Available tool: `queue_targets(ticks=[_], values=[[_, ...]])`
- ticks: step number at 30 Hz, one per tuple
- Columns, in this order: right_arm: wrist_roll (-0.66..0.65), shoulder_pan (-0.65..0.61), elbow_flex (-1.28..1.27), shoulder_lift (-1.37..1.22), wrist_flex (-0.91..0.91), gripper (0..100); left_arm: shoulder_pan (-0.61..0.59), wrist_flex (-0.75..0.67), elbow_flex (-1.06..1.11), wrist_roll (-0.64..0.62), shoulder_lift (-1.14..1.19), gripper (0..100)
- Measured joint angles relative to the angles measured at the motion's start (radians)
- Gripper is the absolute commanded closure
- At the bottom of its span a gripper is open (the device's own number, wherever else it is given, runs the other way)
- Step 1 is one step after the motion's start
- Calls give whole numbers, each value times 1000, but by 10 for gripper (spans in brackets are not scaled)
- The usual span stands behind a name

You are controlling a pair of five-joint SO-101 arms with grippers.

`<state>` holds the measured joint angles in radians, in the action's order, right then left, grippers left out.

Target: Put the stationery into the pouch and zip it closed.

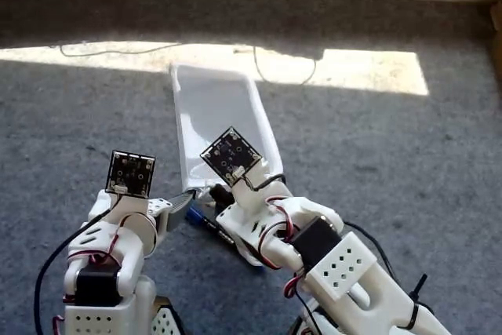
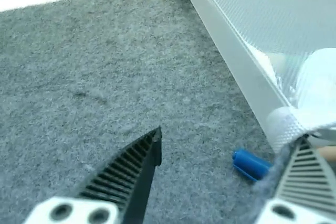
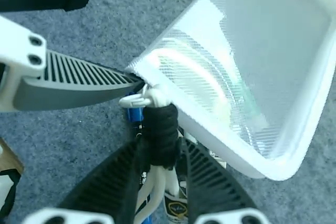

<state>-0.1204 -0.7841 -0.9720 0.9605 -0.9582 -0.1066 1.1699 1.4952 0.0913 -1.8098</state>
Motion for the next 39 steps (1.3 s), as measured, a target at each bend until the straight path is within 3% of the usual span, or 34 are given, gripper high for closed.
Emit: queue_targets(ticks=[20, 39], values=[[0, -28, 0, 0, -25, 976, 0, 0, 0, -69, 0, 654], [2, -31, -20, 0, -37, 976, 3, 0, -25, -72, 0, 954]])
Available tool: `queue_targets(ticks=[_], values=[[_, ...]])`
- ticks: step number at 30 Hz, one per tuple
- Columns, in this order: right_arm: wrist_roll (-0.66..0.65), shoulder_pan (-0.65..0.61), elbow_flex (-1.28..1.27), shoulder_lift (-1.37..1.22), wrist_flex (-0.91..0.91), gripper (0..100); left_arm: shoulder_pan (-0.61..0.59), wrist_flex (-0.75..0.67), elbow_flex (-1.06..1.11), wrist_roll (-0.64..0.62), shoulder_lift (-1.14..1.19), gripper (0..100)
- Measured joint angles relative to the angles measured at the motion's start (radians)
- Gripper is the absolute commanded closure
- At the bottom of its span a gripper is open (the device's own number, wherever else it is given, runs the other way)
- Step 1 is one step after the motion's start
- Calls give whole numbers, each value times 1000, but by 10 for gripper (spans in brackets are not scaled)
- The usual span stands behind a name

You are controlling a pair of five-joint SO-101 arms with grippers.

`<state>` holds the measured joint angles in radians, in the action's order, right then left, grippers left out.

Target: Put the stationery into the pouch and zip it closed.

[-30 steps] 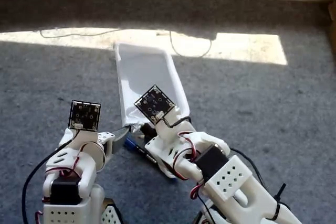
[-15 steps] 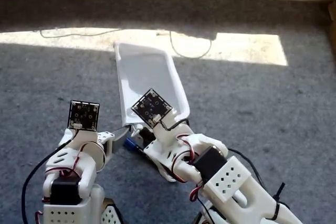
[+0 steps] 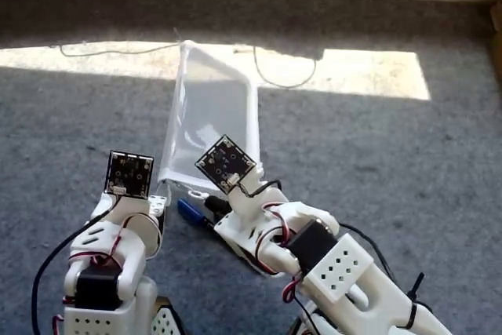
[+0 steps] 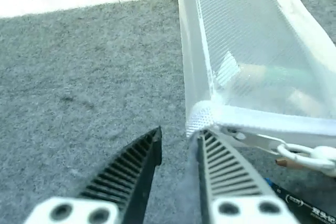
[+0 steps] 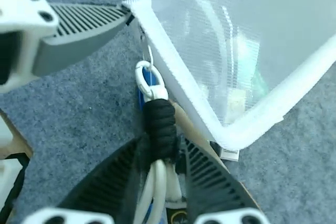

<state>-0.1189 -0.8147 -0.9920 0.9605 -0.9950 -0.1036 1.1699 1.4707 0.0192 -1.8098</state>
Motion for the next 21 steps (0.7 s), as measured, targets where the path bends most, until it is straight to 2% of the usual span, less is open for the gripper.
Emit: queue_targets(ticks=[3, 11, 21], values=[[0, 0, 0, 0, -12, 977, 0, 0, 0, 0, 0, 994], [-2, 115, 0, 2, -28, 977, 0, 0, 0, 0, 2, 995], [-2, 201, 0, 6, -38, 977, 0, 0, 0, -2, 2, 995]])
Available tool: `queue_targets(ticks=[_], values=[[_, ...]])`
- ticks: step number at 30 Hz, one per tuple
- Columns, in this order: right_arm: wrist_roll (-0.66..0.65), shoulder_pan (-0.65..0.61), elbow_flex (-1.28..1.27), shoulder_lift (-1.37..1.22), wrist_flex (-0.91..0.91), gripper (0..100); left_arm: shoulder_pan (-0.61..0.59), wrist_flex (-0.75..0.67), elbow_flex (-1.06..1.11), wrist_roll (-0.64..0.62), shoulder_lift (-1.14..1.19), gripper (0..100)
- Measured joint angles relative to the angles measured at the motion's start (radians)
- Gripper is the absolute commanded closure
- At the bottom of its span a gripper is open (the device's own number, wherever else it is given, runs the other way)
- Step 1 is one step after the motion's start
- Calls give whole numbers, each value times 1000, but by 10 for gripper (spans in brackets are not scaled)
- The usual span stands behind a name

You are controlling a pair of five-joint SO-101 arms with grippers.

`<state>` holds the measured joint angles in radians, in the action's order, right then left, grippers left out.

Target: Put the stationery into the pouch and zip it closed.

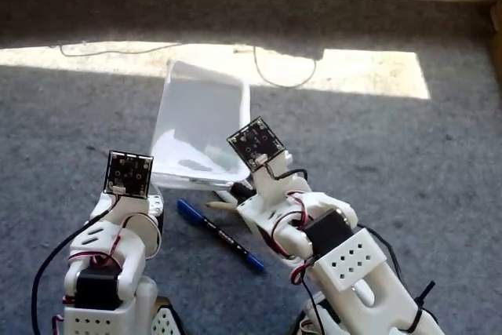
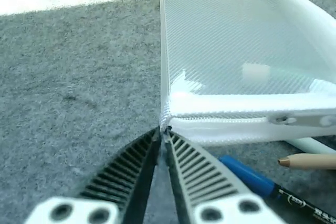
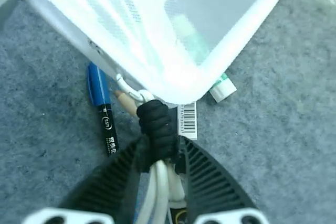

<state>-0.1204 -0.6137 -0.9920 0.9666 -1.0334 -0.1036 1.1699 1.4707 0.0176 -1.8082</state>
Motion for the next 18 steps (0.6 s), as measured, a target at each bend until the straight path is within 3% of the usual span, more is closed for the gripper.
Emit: queue_targets(ticks=[18], values=[[0, 103, -2, 81, -68, 977, -2, 0, 0, 2, 0, 993]])
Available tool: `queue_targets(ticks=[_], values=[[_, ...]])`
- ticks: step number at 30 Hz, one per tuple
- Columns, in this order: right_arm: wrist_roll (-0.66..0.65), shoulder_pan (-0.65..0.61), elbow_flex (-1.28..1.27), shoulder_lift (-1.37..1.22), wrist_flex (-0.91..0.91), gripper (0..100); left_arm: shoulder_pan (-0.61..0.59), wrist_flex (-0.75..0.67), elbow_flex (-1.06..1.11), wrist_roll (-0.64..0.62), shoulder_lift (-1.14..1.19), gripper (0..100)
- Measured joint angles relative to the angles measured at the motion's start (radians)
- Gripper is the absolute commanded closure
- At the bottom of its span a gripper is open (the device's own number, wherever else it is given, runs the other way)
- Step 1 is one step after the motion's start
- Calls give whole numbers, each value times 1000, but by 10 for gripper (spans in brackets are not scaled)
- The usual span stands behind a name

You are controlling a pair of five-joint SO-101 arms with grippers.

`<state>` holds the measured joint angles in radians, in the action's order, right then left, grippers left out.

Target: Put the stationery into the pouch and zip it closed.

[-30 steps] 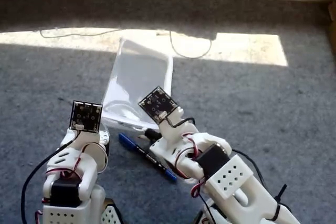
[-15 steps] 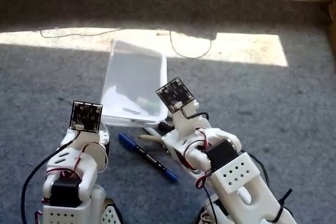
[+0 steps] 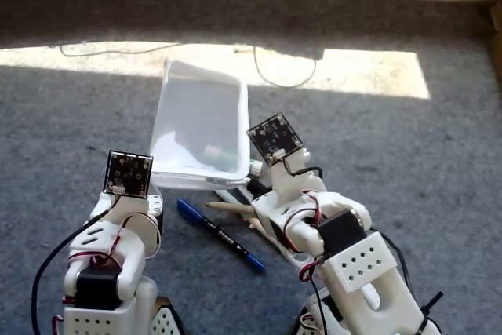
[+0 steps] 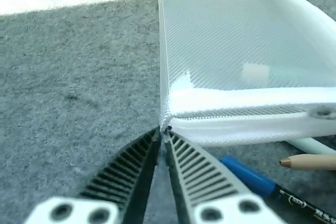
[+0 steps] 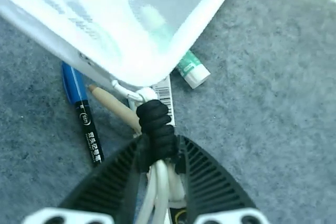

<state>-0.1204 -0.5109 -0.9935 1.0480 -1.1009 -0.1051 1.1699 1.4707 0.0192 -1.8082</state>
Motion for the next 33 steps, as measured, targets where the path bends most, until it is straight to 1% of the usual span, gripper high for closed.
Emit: queue_targets(ticks=[4, 8, 20, 22, 27, 29, 33], values=[[0, 41, 0, 127, -17, 977, -32, 0, 0, -2, 0, 993], [0, 43, 0, 224, -18, 977, -37, 0, 0, -2, 0, 993], [0, 43, 0, 242, -18, 977, -43, 0, 0, -2, 0, 983], [0, 43, 0, 242, -18, 977, -43, 0, 0, -2, 0, 935], [0, 41, -37, 249, -18, 977, -46, 0, 0, 0, 0, 741], [0, 12, -48, 249, -18, 977, -48, 0, 0, 0, 0, 711], [0, -8, -48, 249, -18, 977, -52, 0, 0, -52, 0, 712]])
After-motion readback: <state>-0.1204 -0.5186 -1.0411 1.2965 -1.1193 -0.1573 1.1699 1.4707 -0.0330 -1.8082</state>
